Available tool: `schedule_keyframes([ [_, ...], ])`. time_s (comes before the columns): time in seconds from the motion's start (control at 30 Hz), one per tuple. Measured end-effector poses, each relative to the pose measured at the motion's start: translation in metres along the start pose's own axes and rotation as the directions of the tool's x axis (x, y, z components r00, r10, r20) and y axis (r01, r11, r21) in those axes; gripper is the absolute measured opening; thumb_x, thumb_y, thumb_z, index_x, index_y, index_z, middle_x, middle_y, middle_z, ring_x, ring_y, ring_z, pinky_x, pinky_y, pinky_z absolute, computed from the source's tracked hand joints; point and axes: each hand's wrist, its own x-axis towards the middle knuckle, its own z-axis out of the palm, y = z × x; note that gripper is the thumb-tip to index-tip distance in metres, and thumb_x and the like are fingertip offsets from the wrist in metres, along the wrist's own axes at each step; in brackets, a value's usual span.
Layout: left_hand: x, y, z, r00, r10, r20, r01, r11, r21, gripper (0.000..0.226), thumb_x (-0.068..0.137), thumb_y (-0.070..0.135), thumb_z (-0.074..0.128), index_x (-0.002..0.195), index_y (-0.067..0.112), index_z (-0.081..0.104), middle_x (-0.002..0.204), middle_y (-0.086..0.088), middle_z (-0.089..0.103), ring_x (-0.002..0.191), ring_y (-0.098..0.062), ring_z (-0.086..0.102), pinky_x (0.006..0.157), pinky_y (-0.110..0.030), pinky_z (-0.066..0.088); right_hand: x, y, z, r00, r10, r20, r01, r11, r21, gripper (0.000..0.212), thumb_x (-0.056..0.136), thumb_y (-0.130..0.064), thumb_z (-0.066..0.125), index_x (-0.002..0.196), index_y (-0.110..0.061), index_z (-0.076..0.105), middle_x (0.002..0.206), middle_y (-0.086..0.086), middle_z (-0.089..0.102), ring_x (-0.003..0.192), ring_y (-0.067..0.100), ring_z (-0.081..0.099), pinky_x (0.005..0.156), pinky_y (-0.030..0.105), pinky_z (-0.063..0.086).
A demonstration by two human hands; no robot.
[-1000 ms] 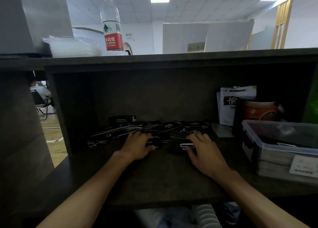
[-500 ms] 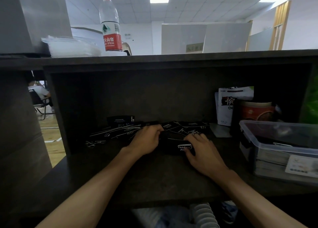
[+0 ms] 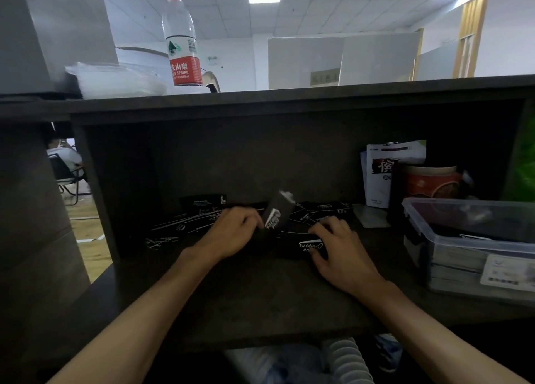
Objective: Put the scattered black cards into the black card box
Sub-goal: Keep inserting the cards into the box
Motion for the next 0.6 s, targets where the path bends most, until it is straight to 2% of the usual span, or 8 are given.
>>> schedule_keyframes([
  [0.17, -0.001, 0.015, 0.028, 0.996, 0.045, 0.080, -0.049, 0.997, 0.057, 0.024, 0.089, 0.020, 0.048, 0.080, 0.037, 0.063, 0.072, 0.016, 0.062, 0.064, 0.005, 0.057, 0.059, -0.024, 0.044, 0.000, 0.003, 0.004, 0.999, -0.036, -0.010, 0.036, 0.999, -0.024, 0.031, 0.094, -0.044, 0.057, 0.122, -0.034, 0.051, 0.162, -0.003, 0.011, 0.149, 0.018, 0.006, 0.115, 0.036, 0.012],
  [0.27, 0.001, 0.027, 0.046, 0.997, -0.065, 0.052, 0.077, 0.958, -0.278, 0.029, 0.096, 0.014, 0.041, 0.083, 0.034, 0.058, 0.077, 0.007, 0.065, 0.066, 0.002, 0.059, 0.060, -0.024, 0.049, 0.002, 0.001, 0.005, 1.000, -0.017, 0.022, 0.017, 1.000, -0.020, 0.025, 0.095, -0.051, 0.046, 0.115, -0.037, 0.049, 0.152, -0.008, 0.032, 0.146, 0.017, 0.019, 0.115, 0.041, 0.024],
  [0.37, 0.006, 0.040, 0.058, 0.926, -0.297, 0.232, 0.368, 0.584, -0.723, 0.020, 0.101, 0.018, 0.036, 0.100, 0.022, 0.056, 0.094, -0.005, 0.075, 0.090, -0.018, 0.070, 0.079, -0.034, 0.055, 0.003, -0.002, 0.003, 0.999, 0.044, 0.013, -0.044, 0.998, 0.048, 0.028, 0.092, -0.052, 0.051, 0.114, -0.043, 0.036, 0.119, -0.013, 0.050, 0.116, 0.008, 0.045, 0.094, 0.032, 0.040],
  [0.43, 0.012, 0.042, 0.056, 0.888, -0.318, 0.333, 0.434, 0.338, -0.835, 0.021, 0.101, 0.021, 0.038, 0.106, 0.013, 0.057, 0.094, -0.011, 0.075, 0.089, -0.023, 0.072, 0.075, -0.035, 0.054, 0.003, -0.001, 0.004, 0.998, 0.058, 0.021, -0.059, 0.996, 0.072, 0.042, 0.093, -0.049, 0.055, 0.127, -0.043, 0.032, 0.127, -0.011, 0.050, 0.115, 0.007, 0.044, 0.095, 0.032, 0.040],
  [0.47, 0.014, 0.040, 0.054, 0.892, -0.319, 0.319, 0.424, 0.349, -0.836, 0.022, 0.102, 0.022, 0.039, 0.106, 0.012, 0.059, 0.096, -0.011, 0.075, 0.088, -0.021, 0.072, 0.073, -0.031, 0.052, 0.002, -0.001, 0.004, 0.998, 0.053, 0.029, -0.054, 0.997, 0.056, 0.045, 0.094, -0.049, 0.053, 0.132, -0.041, 0.032, 0.131, -0.010, 0.049, 0.116, 0.008, 0.043, 0.096, 0.034, 0.041],
  [0.5, 0.016, 0.035, 0.050, 0.906, -0.339, 0.255, 0.401, 0.491, -0.773, 0.022, 0.102, 0.022, 0.040, 0.104, 0.014, 0.060, 0.099, -0.010, 0.074, 0.086, -0.018, 0.071, 0.072, -0.027, 0.051, 0.002, 0.000, 0.004, 0.999, 0.044, 0.029, -0.045, 0.999, 0.026, 0.042, 0.095, -0.049, 0.050, 0.133, -0.040, 0.035, 0.130, -0.010, 0.049, 0.116, 0.008, 0.043, 0.096, 0.034, 0.042],
  [0.57, 0.023, 0.013, 0.040, 0.940, -0.341, 0.020, 0.331, 0.896, -0.296, 0.017, 0.101, 0.023, 0.046, 0.109, 0.020, 0.060, 0.111, -0.004, 0.068, 0.096, -0.014, 0.066, 0.080, -0.027, 0.051, 0.003, 0.002, 0.005, 0.999, 0.039, 0.011, -0.038, 0.999, -0.033, 0.032, 0.097, -0.050, 0.044, 0.126, -0.037, 0.046, 0.121, -0.009, 0.048, 0.110, 0.009, 0.044, 0.092, 0.033, 0.044],
  [0.6, 0.023, 0.002, 0.036, 0.953, -0.301, -0.025, 0.301, 0.953, 0.009, 0.022, 0.099, 0.027, 0.050, 0.118, 0.021, 0.059, 0.120, -0.003, 0.065, 0.107, -0.017, 0.062, 0.092, -0.033, 0.048, 0.003, 0.002, 0.005, 0.999, 0.047, 0.008, -0.046, 0.998, -0.049, 0.030, 0.097, -0.050, 0.043, 0.123, -0.035, 0.050, 0.118, -0.009, 0.047, 0.108, 0.009, 0.043, 0.090, 0.032, 0.044],
])
